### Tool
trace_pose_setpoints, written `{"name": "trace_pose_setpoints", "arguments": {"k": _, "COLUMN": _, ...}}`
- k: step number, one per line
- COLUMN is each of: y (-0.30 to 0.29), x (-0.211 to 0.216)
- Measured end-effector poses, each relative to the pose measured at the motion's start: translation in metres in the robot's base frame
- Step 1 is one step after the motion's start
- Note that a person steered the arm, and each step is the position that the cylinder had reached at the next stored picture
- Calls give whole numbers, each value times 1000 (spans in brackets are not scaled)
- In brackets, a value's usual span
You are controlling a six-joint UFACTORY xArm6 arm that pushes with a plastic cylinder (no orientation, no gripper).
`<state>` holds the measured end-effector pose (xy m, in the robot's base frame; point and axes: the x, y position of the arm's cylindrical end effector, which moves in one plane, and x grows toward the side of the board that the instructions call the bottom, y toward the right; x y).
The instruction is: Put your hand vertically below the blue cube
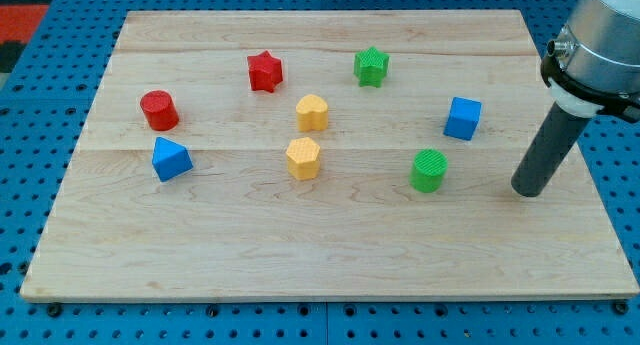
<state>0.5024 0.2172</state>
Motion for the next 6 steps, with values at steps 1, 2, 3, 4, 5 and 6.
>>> {"name": "trace_pose_setpoints", "arguments": {"k": 1, "y": 0, "x": 0}}
{"name": "trace_pose_setpoints", "arguments": {"k": 2, "y": 1, "x": -2}}
{"name": "trace_pose_setpoints", "arguments": {"k": 3, "y": -13, "x": 1}}
{"name": "trace_pose_setpoints", "arguments": {"k": 4, "y": -14, "x": 1}}
{"name": "trace_pose_setpoints", "arguments": {"k": 5, "y": -33, "x": 0}}
{"name": "trace_pose_setpoints", "arguments": {"k": 6, "y": -38, "x": -42}}
